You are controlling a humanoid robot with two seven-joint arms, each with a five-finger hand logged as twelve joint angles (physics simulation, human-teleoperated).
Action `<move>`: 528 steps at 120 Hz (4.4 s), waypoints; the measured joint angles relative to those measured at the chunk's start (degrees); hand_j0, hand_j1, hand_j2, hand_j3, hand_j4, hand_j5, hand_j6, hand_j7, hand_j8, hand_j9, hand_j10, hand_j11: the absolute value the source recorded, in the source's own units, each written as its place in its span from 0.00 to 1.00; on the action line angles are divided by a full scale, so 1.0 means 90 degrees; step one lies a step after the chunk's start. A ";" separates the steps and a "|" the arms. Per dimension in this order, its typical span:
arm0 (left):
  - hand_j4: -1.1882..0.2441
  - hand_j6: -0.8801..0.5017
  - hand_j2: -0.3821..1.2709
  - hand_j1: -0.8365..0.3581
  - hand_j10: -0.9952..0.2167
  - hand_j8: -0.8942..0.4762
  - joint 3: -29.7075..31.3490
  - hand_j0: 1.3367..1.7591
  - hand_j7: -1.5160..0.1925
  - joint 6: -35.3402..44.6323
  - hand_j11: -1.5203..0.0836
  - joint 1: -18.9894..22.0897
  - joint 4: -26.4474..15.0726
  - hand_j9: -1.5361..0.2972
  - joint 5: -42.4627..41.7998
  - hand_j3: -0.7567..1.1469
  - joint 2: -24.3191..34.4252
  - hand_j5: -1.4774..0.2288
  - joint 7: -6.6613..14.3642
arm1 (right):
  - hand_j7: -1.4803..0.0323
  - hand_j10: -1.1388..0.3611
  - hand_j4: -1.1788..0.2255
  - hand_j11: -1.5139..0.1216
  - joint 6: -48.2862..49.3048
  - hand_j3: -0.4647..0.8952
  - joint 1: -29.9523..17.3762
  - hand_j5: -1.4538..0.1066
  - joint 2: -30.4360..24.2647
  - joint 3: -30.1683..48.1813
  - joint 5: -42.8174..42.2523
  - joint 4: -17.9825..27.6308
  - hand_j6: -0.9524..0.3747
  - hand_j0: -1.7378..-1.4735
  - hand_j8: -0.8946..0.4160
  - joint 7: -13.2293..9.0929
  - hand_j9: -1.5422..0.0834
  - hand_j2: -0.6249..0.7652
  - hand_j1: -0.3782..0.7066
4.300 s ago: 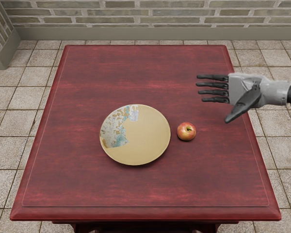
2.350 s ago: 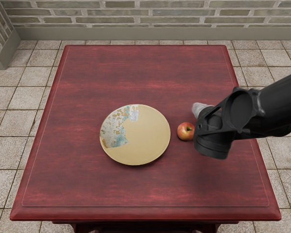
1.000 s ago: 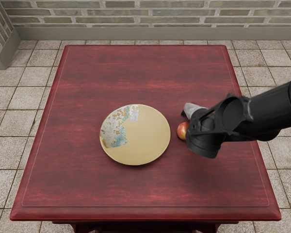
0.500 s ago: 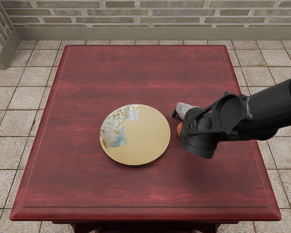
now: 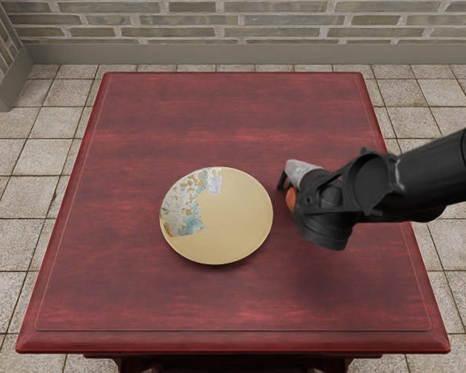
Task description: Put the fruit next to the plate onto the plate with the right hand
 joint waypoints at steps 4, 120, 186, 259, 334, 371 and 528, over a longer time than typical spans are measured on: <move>0.66 0.46 0.26 0.75 0.62 0.48 -0.0001 0.76 0.70 0.0000 0.75 0.0000 0.0000 0.67 0.0000 0.40 0.0000 0.68 0.0000 | 0.46 0.44 0.48 0.53 -0.0011 0.34 -0.0023 0.55 -0.0001 -0.0025 0.0025 -0.0033 0.43 0.29 0.46 0.0053 0.42 0.37 0.54; 0.66 0.46 0.26 0.75 0.62 0.47 -0.0010 0.76 0.70 0.0001 0.75 0.0001 0.0000 0.67 0.0006 0.40 0.0000 0.68 -0.0004 | 0.42 0.39 0.38 0.38 -0.0055 0.34 0.2081 0.37 -0.0012 0.1006 0.0712 0.1150 0.33 0.32 0.36 -0.0218 0.40 0.51 0.54; 0.66 0.46 0.26 0.75 0.62 0.47 -0.0010 0.76 0.70 0.0001 0.75 0.0001 0.0000 0.67 0.0006 0.40 0.0000 0.68 -0.0004 | 0.37 0.40 0.34 0.35 -0.0060 0.34 0.1467 0.34 -0.0001 0.1607 0.0589 0.0964 0.35 0.33 0.38 -0.0198 0.37 0.52 0.55; 0.66 0.46 0.26 0.75 0.62 0.47 -0.0010 0.76 0.70 0.0001 0.75 0.0001 0.0001 0.67 0.0006 0.40 0.0000 0.68 -0.0004 | 0.59 0.49 0.52 0.56 -0.0067 0.34 0.0636 0.55 -0.0001 0.2028 0.0010 0.0823 0.44 0.31 0.43 -0.0183 0.58 0.47 0.45; 0.66 0.46 0.26 0.75 0.62 0.47 -0.0010 0.76 0.70 0.0001 0.75 0.0001 0.0001 0.67 0.0006 0.40 0.0000 0.68 -0.0004 | 0.83 0.65 0.72 0.79 0.0070 0.34 -0.0003 0.79 -0.1721 0.4875 -0.0455 0.1497 0.59 0.30 0.56 0.0546 0.81 0.43 0.21; 0.66 0.46 0.26 0.75 0.62 0.47 -0.0010 0.76 0.70 0.0001 0.75 0.0001 0.0001 0.67 0.0006 0.40 0.0000 0.68 -0.0004 | 0.90 0.70 0.77 0.85 0.3580 0.34 -0.1869 0.85 -0.3787 0.6644 -0.0378 0.1604 0.65 0.30 0.61 0.0598 0.87 0.44 0.13; 0.66 0.46 0.26 0.75 0.62 0.47 -0.0016 0.76 0.70 0.0001 0.75 -0.0009 -0.0007 0.67 0.0007 0.40 0.0000 0.68 -0.0004 | 0.95 0.74 0.82 0.90 0.7713 0.34 -0.4285 0.90 -0.7155 0.7075 0.1470 0.1136 0.69 0.30 0.66 0.0659 0.92 0.45 0.06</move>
